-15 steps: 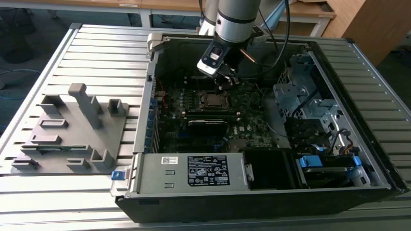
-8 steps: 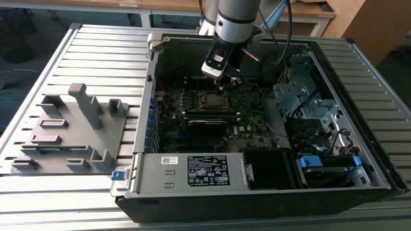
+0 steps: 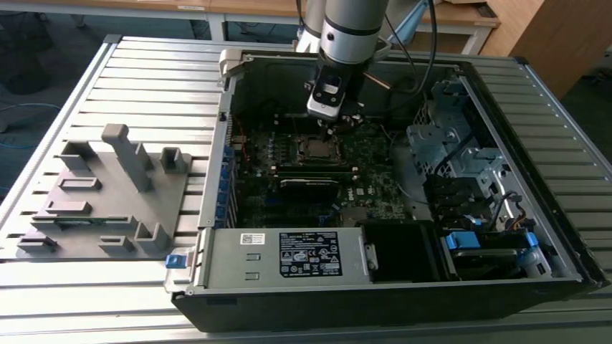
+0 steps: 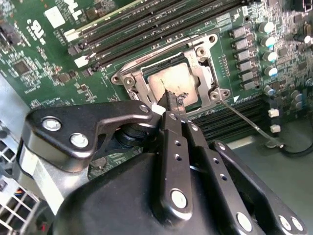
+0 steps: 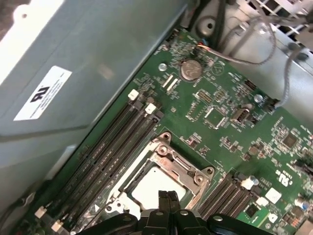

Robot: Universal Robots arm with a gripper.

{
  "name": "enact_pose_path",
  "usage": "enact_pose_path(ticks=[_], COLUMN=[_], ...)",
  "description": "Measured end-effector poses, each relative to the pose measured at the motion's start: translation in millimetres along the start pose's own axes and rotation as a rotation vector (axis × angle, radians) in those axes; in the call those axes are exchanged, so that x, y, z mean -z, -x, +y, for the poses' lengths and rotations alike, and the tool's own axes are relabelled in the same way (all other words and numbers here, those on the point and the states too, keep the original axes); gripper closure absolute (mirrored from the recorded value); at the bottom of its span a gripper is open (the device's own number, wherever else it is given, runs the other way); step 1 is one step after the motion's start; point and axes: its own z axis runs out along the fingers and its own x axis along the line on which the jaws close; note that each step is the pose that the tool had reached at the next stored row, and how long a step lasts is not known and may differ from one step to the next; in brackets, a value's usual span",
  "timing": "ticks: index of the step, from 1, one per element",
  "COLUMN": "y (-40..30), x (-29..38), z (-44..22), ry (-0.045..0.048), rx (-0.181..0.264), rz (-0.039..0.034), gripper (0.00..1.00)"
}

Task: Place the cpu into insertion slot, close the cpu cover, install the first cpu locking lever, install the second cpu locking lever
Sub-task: 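Close the cpu cover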

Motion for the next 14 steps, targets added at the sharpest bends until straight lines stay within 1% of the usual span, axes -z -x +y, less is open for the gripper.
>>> enact_pose_path(ticks=[6, 12, 14], y=[0.0, 0.0, 0.0], x=[0.0, 0.0, 0.0], z=[0.0, 0.0, 0.0], ry=[0.0013, 0.0012, 0.0009], rx=[0.056, 0.057, 0.065], rz=[0.0020, 0.0019, 0.0018], gripper=[0.90, 0.90, 0.90])
